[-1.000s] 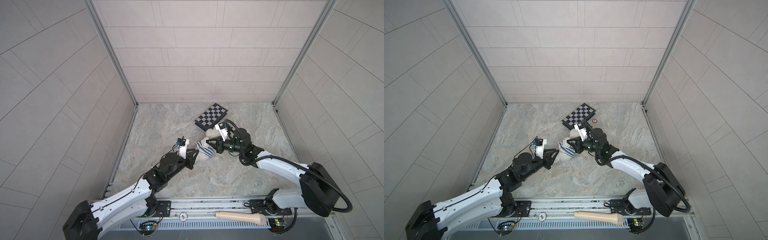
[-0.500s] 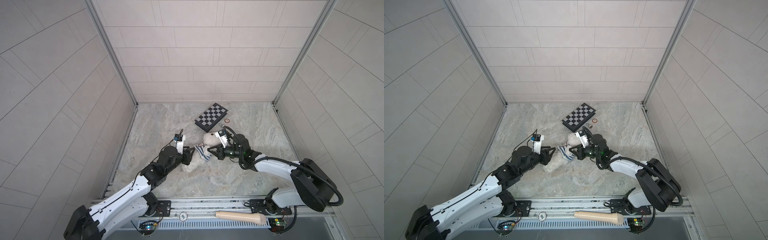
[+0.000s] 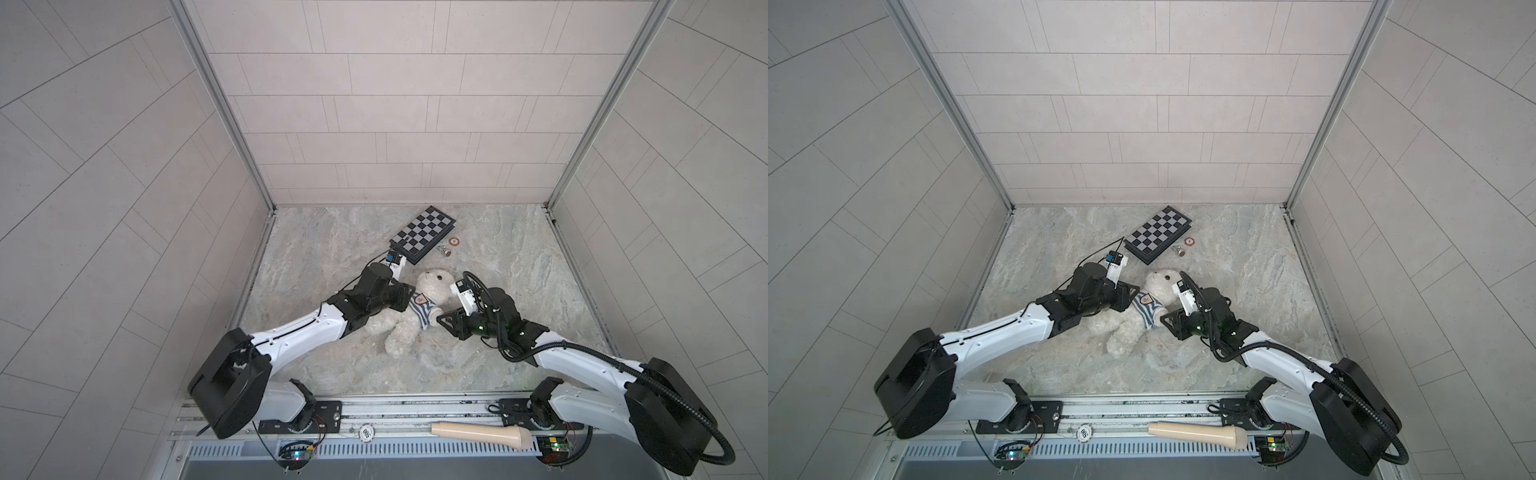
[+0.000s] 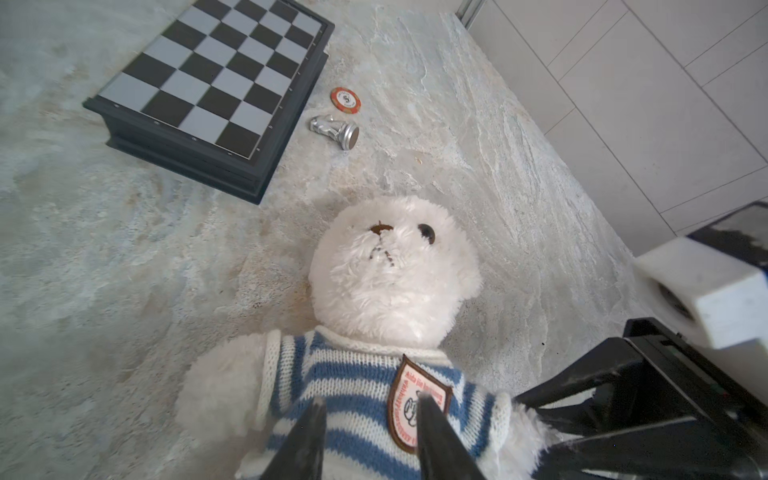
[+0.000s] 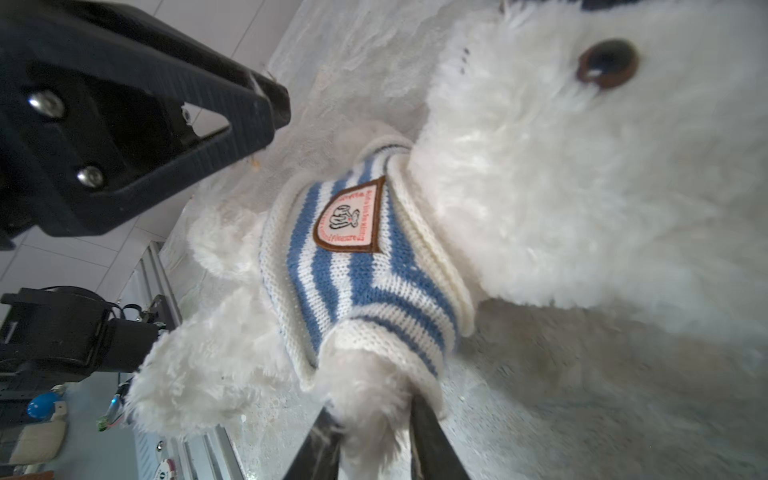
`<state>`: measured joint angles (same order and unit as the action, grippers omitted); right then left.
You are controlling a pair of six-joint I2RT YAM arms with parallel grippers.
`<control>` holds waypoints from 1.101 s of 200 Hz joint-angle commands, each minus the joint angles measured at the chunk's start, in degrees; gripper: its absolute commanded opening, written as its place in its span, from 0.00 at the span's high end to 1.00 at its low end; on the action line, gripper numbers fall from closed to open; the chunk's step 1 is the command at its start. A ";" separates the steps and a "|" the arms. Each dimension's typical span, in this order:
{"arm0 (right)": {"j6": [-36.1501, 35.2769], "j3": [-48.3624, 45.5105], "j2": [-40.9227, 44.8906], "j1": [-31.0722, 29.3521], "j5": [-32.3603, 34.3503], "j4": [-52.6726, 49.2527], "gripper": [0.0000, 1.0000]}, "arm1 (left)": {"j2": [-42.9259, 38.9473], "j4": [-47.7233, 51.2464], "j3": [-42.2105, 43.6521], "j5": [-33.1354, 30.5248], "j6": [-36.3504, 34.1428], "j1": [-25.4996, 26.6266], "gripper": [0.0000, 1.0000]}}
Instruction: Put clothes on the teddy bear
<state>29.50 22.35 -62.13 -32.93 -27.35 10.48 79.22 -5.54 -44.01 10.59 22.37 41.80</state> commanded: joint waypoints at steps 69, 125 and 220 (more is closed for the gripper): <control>-3.18 2.40 6.56 1.03 8.05 -10.02 0.56 | 2.39 3.26 2.75 -3.03 1.86 7.83 0.63; -4.54 3.19 6.32 0.52 5.56 -6.27 0.47 | -0.09 2.82 7.21 -3.97 4.28 9.55 0.65; 0.01 -2.67 4.82 -3.42 4.46 -2.63 0.39 | -0.80 1.26 9.54 -4.70 5.40 10.14 0.66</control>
<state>27.42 21.37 -57.78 -35.55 -22.48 5.61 78.67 -5.74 -35.97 6.35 27.18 51.57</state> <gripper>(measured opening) 0.614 0.343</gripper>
